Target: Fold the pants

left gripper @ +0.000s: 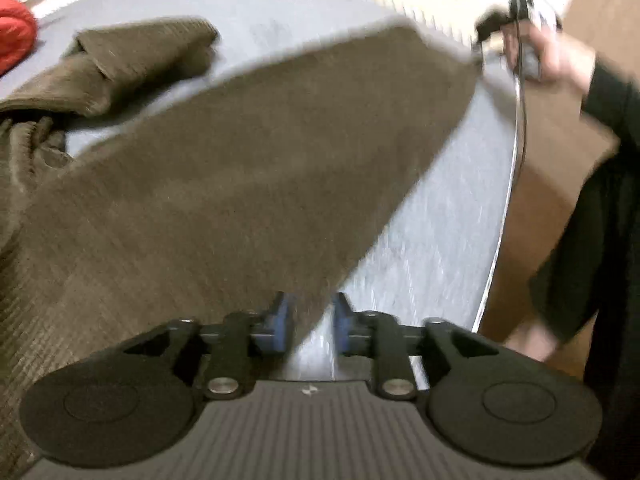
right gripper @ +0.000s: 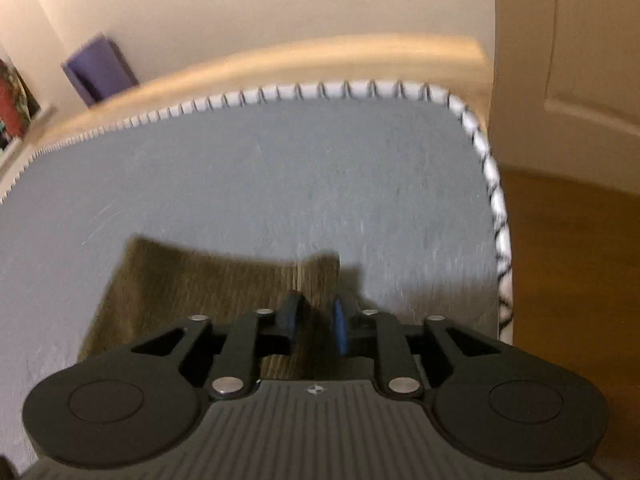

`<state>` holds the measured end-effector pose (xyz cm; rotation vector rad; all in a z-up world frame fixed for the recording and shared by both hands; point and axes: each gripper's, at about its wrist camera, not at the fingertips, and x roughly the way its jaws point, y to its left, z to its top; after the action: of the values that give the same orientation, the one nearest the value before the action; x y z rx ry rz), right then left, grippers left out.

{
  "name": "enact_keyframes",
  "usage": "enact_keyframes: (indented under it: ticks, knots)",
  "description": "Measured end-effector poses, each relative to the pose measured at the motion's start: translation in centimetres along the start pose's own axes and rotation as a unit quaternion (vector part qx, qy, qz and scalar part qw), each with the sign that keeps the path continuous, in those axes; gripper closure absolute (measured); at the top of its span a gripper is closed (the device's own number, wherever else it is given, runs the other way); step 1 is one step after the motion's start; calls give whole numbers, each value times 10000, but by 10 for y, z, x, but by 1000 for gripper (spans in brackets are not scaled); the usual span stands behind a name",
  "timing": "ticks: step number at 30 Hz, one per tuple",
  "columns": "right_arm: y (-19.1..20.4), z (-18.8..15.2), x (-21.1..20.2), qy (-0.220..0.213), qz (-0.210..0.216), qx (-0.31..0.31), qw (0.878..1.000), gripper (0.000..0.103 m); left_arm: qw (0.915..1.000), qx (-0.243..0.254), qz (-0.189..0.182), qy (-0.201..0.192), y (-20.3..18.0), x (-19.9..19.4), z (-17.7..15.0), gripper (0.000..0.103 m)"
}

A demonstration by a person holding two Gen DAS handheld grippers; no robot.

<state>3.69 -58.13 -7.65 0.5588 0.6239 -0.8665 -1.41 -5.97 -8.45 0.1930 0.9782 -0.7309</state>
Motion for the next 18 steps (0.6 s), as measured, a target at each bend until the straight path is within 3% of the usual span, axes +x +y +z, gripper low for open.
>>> enact_keyframes:
  ticks: [2, 4, 8, 11, 13, 15, 18]
  knots:
    - [16, 1, -15, -384, 255, -205, 9987, 57, 9981, -345, 58, -505, 14, -22, 7, 57]
    - [29, -2, -28, -606, 495, -263, 9966, 56, 9929, -750, 322, -868, 33, -42, 10, 57]
    - [62, -16, -48, -679, 1214, -422, 9894, 55, 9725, -1555, 1167, -1285, 78, -83, 7, 57]
    - [94, -32, -67, -507, 1999, -799, 9752, 53, 9463, -2311, 1816, -1345, 124, -117, -5, 57]
    - [116, -46, -83, -420, 2520, -1129, 9602, 53, 9245, -2831, 2134, -1398, 156, -141, -16, 47]
    - [138, -63, -103, -298, 3048, -1490, 9402, 52, 9035, -3319, 2295, -1445, 186, -158, -32, 38]
    - [169, -91, -138, -76, 3691, -2105, 9052, 49, 8671, -4135, 2381, -1431, 237, -168, -53, 36]
